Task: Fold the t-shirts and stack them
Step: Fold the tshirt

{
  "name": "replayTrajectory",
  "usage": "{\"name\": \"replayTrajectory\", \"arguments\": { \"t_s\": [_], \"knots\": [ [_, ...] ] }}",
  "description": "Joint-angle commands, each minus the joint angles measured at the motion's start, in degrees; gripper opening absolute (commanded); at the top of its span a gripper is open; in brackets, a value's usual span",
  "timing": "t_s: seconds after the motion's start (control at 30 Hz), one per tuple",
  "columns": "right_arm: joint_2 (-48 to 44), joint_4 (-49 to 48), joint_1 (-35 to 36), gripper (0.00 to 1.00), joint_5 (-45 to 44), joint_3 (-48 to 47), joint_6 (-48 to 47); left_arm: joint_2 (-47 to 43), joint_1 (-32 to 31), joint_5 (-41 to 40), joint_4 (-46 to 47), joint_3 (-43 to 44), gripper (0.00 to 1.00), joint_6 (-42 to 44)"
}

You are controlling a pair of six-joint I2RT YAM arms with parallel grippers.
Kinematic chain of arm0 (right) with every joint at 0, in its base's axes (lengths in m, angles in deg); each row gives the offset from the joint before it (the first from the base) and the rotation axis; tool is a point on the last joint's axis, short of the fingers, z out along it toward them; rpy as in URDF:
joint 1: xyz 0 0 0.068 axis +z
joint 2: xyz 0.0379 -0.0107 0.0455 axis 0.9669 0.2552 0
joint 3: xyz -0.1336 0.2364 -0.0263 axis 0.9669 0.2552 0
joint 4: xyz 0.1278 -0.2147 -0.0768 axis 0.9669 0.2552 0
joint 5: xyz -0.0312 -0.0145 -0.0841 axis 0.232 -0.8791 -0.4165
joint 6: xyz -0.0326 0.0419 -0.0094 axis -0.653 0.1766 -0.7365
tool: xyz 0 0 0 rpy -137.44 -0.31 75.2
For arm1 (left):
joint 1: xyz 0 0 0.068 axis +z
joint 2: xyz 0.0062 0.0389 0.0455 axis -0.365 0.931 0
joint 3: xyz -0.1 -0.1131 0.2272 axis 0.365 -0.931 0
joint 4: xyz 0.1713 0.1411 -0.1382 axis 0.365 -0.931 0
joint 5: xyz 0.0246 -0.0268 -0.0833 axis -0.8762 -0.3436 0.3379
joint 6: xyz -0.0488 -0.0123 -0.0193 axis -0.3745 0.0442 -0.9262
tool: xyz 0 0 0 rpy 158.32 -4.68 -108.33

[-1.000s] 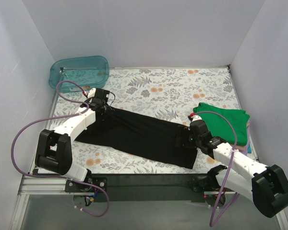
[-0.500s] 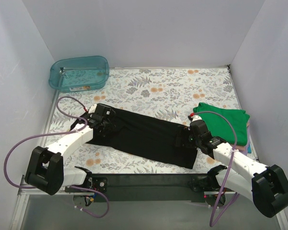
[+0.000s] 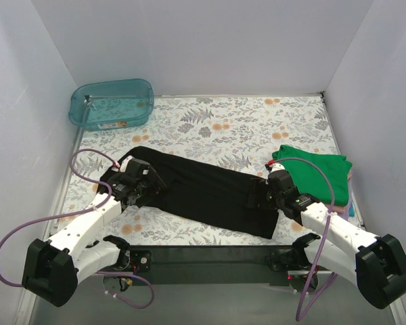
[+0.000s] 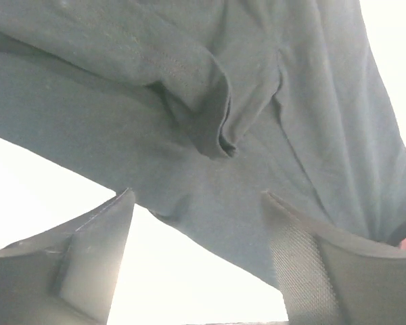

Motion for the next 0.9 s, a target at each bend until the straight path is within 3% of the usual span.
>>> {"name": "replayTrajectory", "arguments": {
  "t_s": [0.0,0.17,0.33,0.43,0.5,0.87],
  "knots": [
    [0.8,8.8,-0.4,0.98,-1.1,2.5,-0.8,-0.9,-0.2,-3.1,-2.8,5.6,0.77,0.4],
    [0.2,8.5,-0.4,0.98,-0.9,2.7,-0.9,2.7,-0.2,-6.4,0.4,11.7,0.92,0.0],
    [0.4,8.6,-0.4,0.98,-0.2,2.8,-1.2,16.0,-0.1,-8.8,7.8,17.4,0.93,3.8],
    [0.0,8.6,-0.5,0.98,0.1,2.9,-1.3,27.2,0.4,-11.0,1.0,24.0,0.93,4.7],
    [-0.5,8.6,-0.4,0.98,0.2,3.0,-1.3,29.3,0.3,-10.3,0.6,24.0,0.93,4.4],
    [-0.7,8.6,-0.4,0.98,0.1,3.0,-1.7,14.5,0.0,-0.4,5.3,2.9,0.94,3.1]
  ]
}}
